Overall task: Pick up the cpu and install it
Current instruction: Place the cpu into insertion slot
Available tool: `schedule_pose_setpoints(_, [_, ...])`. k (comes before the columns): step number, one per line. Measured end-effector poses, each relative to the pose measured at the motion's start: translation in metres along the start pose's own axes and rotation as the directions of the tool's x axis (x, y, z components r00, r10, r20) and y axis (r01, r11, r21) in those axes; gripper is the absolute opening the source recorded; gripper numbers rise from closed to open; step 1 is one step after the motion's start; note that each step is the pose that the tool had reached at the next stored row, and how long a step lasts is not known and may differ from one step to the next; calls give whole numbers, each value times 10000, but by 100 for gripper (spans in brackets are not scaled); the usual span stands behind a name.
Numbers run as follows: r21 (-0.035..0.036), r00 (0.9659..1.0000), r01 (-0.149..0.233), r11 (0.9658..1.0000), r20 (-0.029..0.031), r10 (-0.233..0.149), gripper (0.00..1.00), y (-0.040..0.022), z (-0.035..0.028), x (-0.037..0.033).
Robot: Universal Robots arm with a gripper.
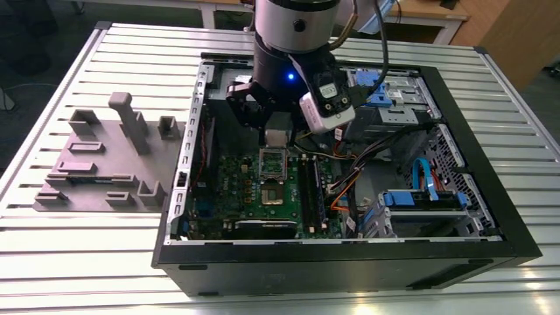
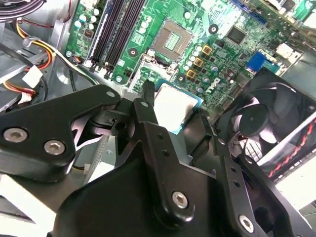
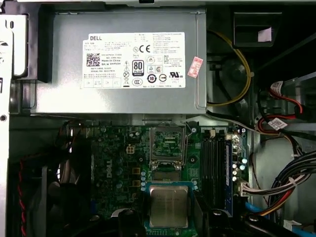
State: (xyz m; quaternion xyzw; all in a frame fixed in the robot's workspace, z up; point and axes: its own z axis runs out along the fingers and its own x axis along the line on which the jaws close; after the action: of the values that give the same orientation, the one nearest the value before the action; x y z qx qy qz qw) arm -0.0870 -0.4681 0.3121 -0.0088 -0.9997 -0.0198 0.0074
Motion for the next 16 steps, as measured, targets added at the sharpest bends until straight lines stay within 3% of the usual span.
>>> schedule_pose_setpoints(4, [-1,10000,0,10000,0,0,47,-5,66,-1])
schedule_pose_setpoints(10, [0,10000,1,10000,-1,-1,47,-8,115,-2])
schedule_pose_setpoints(16, [0,10000,1,10000,-1,-1,47,-12,223,-4])
